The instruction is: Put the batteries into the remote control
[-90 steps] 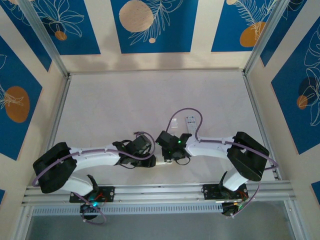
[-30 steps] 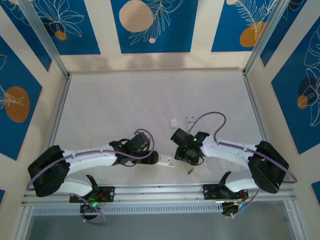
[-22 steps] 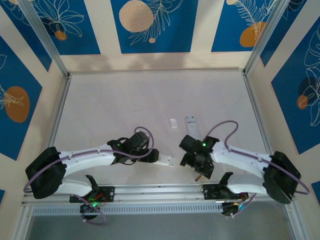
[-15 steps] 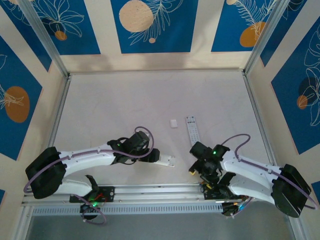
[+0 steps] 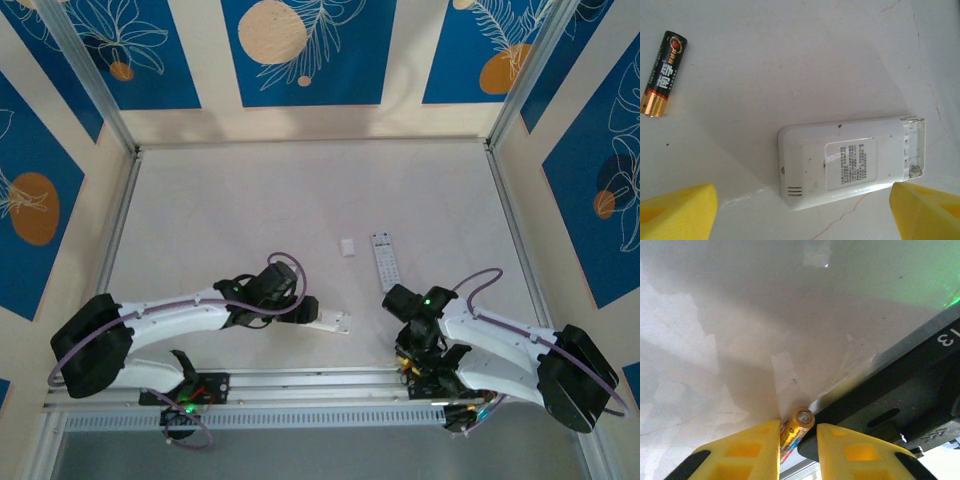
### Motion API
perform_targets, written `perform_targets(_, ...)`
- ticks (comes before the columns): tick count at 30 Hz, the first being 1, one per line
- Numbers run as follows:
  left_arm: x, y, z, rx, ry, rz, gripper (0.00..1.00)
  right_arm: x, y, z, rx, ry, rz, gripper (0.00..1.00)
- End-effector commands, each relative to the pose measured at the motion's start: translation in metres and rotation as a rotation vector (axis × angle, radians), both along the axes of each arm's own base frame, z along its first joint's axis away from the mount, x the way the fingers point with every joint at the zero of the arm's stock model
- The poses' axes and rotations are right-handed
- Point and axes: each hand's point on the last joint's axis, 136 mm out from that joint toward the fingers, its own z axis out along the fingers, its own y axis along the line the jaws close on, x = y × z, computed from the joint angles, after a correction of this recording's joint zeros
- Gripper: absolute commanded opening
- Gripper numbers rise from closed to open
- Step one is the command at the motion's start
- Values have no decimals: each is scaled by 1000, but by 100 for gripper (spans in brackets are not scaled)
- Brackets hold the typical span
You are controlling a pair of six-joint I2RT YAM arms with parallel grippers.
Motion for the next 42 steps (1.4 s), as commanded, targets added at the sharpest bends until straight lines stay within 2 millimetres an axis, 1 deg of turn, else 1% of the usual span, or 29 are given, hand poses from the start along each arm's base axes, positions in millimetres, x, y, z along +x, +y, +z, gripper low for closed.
perform_targets(1,2,1,-2,-7,-2,-1,89,28,25,-19,114,-130,43,22)
perform_targets(3,2,0,-2,-8,2,-3,89,33,24,-17,105,-147,61,18)
perform_targets(7,2,0,-3,-8,4,-2,89,38,25,-14,116,-158,74,18)
perform_targets(11,2,2,-4,-4,1,2,90,49,28,-5,122,-205,120,18)
perform_targets(15,3,2,-3,-7,-1,6,90,64,37,8,144,-263,188,18)
perform_targets(18,3,4,-3,-2,-1,11,90,79,47,24,167,-320,276,17)
perform_targets(22,9,9,0,-15,1,42,90,101,71,52,215,-421,445,17)
perform_targets(26,16,9,5,-29,6,41,87,111,99,67,268,-495,523,18)
perform_targets(29,17,8,6,-31,12,27,85,112,114,67,264,-522,559,18)
perform_targets(33,19,6,8,-55,20,24,85,113,127,52,251,-499,554,18)
perform_targets(35,20,6,10,-64,18,25,85,115,134,49,244,-497,553,18)
perform_targets(37,20,6,12,-67,16,22,85,117,137,45,211,-503,557,18)
perform_targets(40,19,8,11,-64,15,20,85,122,136,38,162,-493,557,18)
perform_targets(42,19,8,9,-64,19,21,85,125,138,37,152,-495,557,18)
